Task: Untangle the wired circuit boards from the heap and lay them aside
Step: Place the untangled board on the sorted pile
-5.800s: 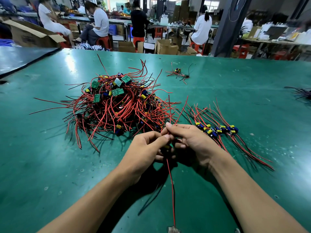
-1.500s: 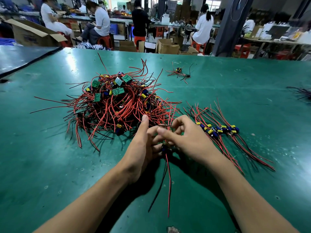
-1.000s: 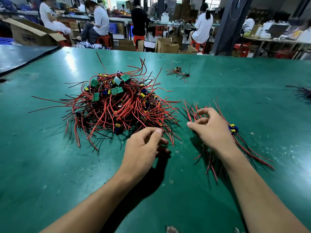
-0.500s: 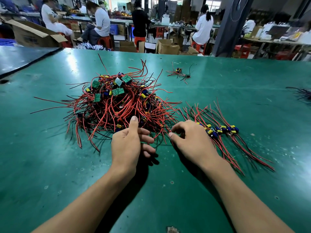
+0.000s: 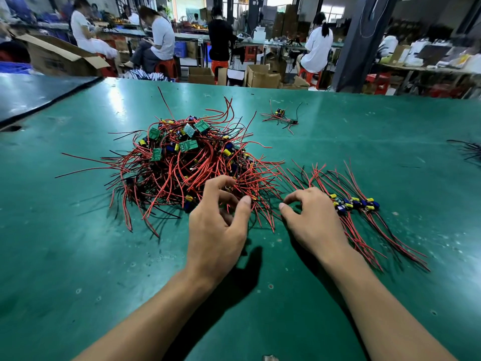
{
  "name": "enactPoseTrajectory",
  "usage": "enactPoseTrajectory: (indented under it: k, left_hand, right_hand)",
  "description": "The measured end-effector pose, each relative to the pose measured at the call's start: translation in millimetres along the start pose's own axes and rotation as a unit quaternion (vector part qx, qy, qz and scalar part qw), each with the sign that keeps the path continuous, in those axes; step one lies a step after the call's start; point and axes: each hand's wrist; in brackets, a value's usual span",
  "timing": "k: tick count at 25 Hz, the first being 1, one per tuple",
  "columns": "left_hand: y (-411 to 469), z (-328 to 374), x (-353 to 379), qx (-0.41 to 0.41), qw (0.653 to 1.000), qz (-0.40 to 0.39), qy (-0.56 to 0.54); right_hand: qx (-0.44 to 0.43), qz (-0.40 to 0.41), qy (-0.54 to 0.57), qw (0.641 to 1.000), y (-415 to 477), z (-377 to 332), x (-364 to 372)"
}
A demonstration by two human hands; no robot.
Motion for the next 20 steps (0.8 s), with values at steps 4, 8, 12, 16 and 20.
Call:
enactPoseTrajectory:
  k: [4, 8, 12, 16, 20]
  left_hand:
    - [10, -9, -6, -0.097, 0.995, 0.011, -0.023]
    - [17, -15, -8, -0.140, 0.989, -0.009, -0.039]
    - [22, -22, -7, -0.159, 0.985, -0.034, -0.052]
    - [25, -26, -7, -0.165, 0.984, -0.018, -0.060]
    - [22, -30, -4, -0.155, 0.987, -0.020, -0.035]
  right_hand:
    - [0.015, 0.008, -0.016, 1.000, 2, 3, 2]
    - [0.020, 0.019, -0.024, 0.999, 3, 2, 6]
    - [-0.024, 0.049, -0.002, 0.999, 1, -8, 12]
    - [-0.075, 0.093, 0.060, 0.991, 3, -13, 14]
    - [-0.126, 0.150, 0.132, 0.972, 1, -20, 15]
Point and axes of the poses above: each hand's wrist, its own y-axis towards the middle knuckle, its own x-axis out of the palm, z = x × y, and after that the axes turned 5 degrees about -z, right-handed
